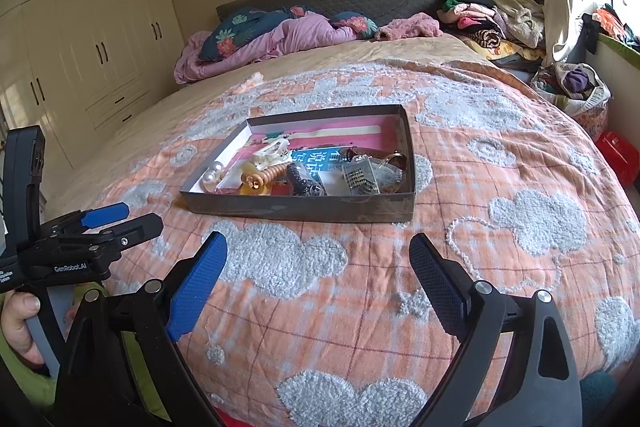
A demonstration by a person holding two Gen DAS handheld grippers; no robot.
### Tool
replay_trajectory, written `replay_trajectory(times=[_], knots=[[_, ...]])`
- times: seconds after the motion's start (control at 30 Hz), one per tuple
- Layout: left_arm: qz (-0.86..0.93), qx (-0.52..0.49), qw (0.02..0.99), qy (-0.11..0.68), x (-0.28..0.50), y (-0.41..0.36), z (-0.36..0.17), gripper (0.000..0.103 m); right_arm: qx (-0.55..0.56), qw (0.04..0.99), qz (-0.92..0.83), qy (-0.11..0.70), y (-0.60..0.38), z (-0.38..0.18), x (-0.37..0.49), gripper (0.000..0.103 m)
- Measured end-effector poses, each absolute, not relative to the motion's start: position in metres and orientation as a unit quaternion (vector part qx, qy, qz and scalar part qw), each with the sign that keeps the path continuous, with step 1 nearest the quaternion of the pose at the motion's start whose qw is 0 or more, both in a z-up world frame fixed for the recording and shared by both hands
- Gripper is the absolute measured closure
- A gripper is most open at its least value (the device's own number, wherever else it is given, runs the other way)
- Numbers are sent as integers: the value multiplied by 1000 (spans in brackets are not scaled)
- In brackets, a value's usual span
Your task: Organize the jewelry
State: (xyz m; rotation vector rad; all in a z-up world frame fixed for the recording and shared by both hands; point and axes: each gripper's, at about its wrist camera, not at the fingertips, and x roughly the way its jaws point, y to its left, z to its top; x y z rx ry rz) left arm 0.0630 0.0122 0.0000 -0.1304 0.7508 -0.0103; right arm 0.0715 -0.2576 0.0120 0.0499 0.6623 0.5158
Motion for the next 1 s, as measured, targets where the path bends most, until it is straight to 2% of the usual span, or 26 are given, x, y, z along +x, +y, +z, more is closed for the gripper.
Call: replay_trajectory(times=[1.0], knots=[[-2, -63, 928, 368, 59, 11, -1, 10, 24, 913, 249, 321, -259, 12, 72, 11]])
